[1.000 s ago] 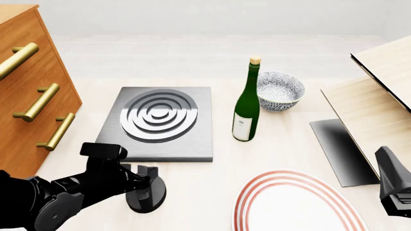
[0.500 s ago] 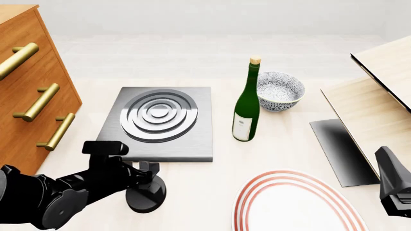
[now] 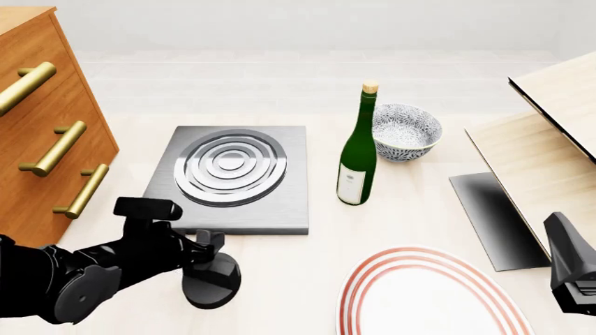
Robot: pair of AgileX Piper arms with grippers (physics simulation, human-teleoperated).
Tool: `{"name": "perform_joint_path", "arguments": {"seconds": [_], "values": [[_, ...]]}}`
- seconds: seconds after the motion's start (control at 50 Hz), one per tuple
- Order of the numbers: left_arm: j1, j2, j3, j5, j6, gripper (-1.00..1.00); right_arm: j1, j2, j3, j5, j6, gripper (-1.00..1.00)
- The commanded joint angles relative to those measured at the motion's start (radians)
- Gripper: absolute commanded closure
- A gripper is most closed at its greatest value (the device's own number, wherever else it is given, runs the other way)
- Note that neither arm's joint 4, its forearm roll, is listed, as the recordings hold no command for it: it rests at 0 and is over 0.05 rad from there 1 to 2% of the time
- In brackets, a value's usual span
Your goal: Turn on the stove.
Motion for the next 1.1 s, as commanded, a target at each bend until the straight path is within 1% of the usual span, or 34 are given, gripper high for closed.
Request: {"name": "perform_joint_path", "arguments": {"seconds": [0.02,0.12,0.28,0.48,0.58,0.7,0.78,0.84,0.88,0.98,1.04,1.06,1.08,1.1], "values": [[0.033,-0.059,-0.015,0.066,0.036,-1.00,0.000,0.000,0.000,0.000,0.000,-1.00],[0.052,-0.076,-0.024,0.076,0.050,-1.00,0.000,0.000,0.000,0.000,0.000,-1.00],[0.096,-0.109,-0.010,0.088,0.073,-1.00,0.000,0.000,0.000,0.000,0.000,-1.00],[0.139,-0.181,0.007,0.136,0.090,-1.00,0.000,0.000,0.000,0.000,0.000,-1.00],[0.167,-0.236,0.011,0.178,0.096,-1.00,0.000,0.000,0.000,0.000,0.000,-1.00],[0.182,-0.289,0.017,0.213,0.100,-1.00,0.000,0.000,0.000,0.000,0.000,-1.00],[0.185,-0.347,0.019,0.256,0.098,-1.00,0.000,0.000,0.000,0.000,0.000,-1.00],[0.176,-0.424,0.011,0.320,0.094,-1.00,0.000,0.000,0.000,0.000,0.000,-1.00],[0.175,-0.439,0.009,0.332,0.092,-1.00,0.000,0.000,0.000,0.000,0.000,-1.00],[0.163,-0.543,-0.005,0.420,0.082,-1.00,0.000,0.000,0.000,0.000,0.000,-1.00],[0.160,-0.644,-0.013,0.474,0.083,-1.00,0.000,0.000,0.000,0.000,0.000,-1.00],[0.160,-0.645,-0.013,0.475,0.083,-1.00,0.000,0.000,0.000,0.000,0.000,-1.00],[0.154,-0.711,-0.024,0.516,0.089,-1.00,0.000,0.000,0.000,0.000,0.000,-1.00],[0.154,-0.713,-0.024,0.518,0.089,-1.00,0.000,0.000,0.000,0.000,0.000,-1.00]]}}
